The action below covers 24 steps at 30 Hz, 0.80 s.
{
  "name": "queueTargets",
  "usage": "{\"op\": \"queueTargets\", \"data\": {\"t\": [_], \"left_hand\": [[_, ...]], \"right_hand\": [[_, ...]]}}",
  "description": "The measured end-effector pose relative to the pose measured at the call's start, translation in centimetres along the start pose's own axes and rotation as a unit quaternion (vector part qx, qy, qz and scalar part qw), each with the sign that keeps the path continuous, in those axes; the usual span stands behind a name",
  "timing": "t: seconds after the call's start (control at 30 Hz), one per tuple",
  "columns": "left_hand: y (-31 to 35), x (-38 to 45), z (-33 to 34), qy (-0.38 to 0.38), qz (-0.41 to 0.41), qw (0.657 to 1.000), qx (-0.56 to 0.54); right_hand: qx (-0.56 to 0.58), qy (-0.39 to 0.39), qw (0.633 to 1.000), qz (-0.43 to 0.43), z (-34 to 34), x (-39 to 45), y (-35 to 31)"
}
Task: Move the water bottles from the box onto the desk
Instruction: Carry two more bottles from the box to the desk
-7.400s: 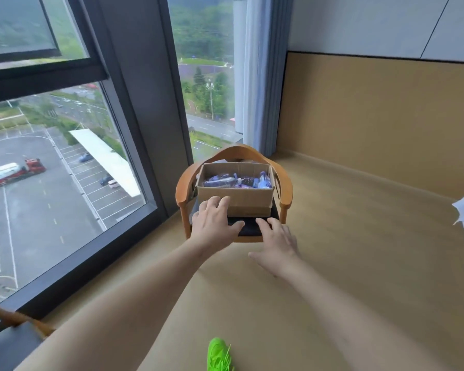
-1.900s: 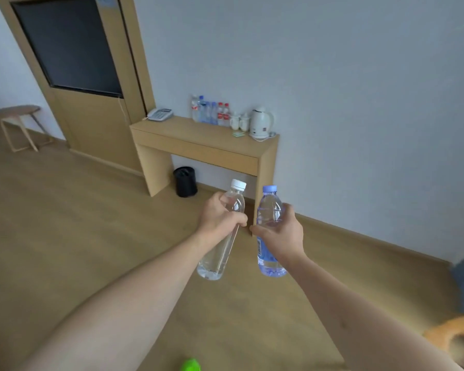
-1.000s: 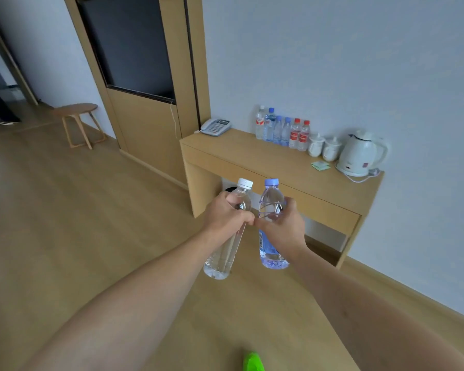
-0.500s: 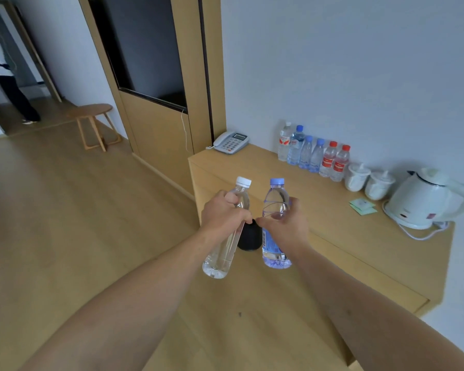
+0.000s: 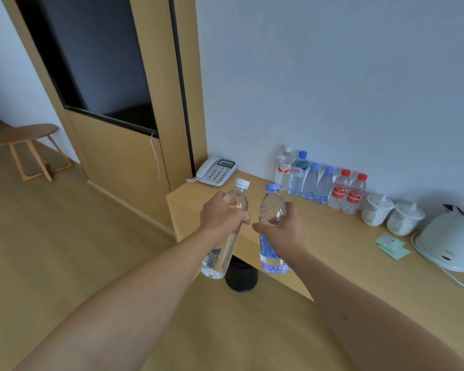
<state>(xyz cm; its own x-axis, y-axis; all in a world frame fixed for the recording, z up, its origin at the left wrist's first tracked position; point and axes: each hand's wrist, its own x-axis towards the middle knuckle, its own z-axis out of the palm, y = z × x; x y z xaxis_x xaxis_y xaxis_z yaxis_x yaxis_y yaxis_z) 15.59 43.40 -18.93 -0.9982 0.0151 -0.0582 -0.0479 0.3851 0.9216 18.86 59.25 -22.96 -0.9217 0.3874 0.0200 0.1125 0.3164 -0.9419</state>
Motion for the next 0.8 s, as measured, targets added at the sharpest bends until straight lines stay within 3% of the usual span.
{"op": "queueTargets", "data": {"t": [0.3, 0.8], "left_hand": [[-1.3, 13.7, -1.8, -0.056, 0.002, 0.998, 0.004], [-2.9, 37.4, 4.0, -0.118, -0.026, 0.992, 0.034]], "right_hand": [[-0.001, 0.056, 0.998, 0.032, 6.3, 9.7, -1.7], [-0.023, 0.11, 0.991, 0.075, 11.4, 31.6, 1.7]]}}
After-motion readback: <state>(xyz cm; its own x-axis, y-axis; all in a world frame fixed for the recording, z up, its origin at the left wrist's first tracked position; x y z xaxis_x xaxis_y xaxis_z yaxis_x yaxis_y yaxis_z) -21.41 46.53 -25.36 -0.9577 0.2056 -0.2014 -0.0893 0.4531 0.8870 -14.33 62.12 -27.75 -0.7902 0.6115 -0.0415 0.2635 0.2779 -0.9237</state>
